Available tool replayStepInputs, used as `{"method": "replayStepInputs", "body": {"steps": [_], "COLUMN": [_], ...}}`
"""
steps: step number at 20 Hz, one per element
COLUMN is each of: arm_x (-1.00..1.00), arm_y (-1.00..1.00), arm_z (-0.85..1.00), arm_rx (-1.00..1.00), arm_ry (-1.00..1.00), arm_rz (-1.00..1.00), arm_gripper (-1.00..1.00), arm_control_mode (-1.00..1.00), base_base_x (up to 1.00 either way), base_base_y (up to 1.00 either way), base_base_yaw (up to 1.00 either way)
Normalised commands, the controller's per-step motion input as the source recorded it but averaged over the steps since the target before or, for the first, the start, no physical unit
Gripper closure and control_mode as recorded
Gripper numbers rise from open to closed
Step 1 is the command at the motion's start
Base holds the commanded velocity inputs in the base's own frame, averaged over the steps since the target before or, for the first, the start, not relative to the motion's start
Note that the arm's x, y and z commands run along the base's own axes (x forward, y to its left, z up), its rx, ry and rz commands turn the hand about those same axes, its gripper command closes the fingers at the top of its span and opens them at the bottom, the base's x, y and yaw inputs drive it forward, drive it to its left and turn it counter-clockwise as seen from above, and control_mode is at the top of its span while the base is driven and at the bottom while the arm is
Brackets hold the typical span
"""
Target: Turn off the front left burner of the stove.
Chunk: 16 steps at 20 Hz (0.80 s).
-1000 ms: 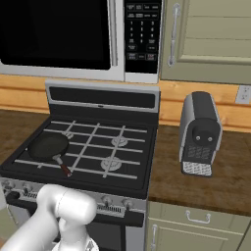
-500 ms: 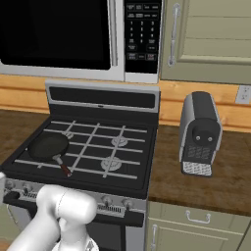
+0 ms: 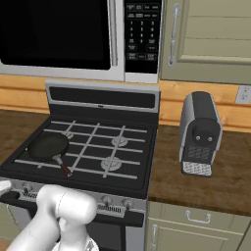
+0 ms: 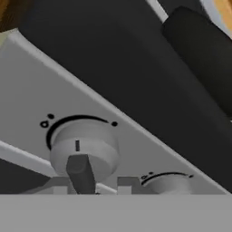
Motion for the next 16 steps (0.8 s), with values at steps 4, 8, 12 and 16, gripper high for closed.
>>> {"method": "replayStepInputs", "body": {"steps": [4,8,12,16], "arm_x": [0.00,0.00,0.09,0.27], "arm_y": [0.00,0.00,0.00,0.00], "arm_z": [0.05,0.05,0.07,0.16], "arm_rx": [0.61,0.60,0.59,0.57], "arm_ry": [-0.18,-0.16,-0.15,-0.13], "arm_rz": [-0.36,-0.39,-0.40,-0.41], "arm_gripper": [1.00,1.00,1.00,1.00], "arm_control_mode": [-1.00,-1.00,-1.00,-1.00], "base_base_x": [0.00,0.00,0.00,0.00], "base_base_y": [0.00,0.00,0.00,0.00], "base_base_yaw": [0.00,0.00,0.00,0.00]}}
